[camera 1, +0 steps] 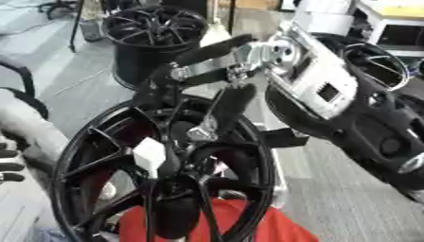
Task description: Pull the pin out of the wheel hub.
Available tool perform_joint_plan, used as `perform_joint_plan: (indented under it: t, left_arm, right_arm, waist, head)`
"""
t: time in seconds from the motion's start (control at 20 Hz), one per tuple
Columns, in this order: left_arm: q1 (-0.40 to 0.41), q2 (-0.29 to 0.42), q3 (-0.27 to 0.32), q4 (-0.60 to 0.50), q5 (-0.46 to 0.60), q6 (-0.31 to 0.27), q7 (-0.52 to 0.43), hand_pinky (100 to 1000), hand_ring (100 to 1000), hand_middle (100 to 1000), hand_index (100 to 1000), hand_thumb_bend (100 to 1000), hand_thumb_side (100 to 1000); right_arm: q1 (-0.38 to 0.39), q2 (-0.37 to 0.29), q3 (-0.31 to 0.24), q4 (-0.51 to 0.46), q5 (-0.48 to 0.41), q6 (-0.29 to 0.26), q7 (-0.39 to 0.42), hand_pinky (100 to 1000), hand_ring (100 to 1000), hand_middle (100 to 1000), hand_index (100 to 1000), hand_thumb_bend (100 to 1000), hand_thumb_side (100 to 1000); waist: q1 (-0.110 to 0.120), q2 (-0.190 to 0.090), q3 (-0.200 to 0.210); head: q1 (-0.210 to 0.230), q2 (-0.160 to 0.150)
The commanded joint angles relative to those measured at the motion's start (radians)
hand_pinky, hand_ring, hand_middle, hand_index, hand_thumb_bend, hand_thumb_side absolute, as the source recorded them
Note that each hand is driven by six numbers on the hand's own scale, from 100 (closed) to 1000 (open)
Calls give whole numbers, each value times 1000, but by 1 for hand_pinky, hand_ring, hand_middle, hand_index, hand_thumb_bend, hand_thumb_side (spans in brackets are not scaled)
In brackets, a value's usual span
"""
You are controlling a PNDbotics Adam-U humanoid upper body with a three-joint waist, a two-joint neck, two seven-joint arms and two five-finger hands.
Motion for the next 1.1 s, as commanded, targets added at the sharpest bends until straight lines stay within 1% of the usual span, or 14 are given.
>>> perform_joint_plan:
  t: [0.05, 0.35, 0.55, 1.1]
  left_arm:
    - [-15, 20, -3, -20, 2, -3, -5, 584, 622, 666, 798, 100, 819]
    - [-18, 18, -5, -20, 3, -3, -9, 584, 623, 666, 798, 100, 820]
    - [-19, 18, -4, -20, 2, -3, -9, 584, 623, 666, 798, 100, 820]
    - [-21, 17, -4, -20, -1, -1, -10, 584, 623, 666, 798, 100, 822]
  right_arm:
    - [-32, 38, 7, 57, 88, -52, 5, 854, 932, 938, 953, 100, 100]
    - [-39, 100, 11, 169, 217, -148, 5, 879, 955, 955, 961, 100, 100]
    - [-39, 114, 13, 209, 262, -195, 5, 886, 962, 959, 961, 100, 100]
    - [-22, 134, 34, 271, 321, -261, 5, 890, 966, 946, 950, 100, 100]
  waist:
    - [9, -7, 3]
    - [9, -4, 8]
    - [7, -3, 10]
    - [3, -1, 14]
  head:
    - [0, -7]
    - [-6, -15]
    - [-8, -19]
    - [-10, -21]
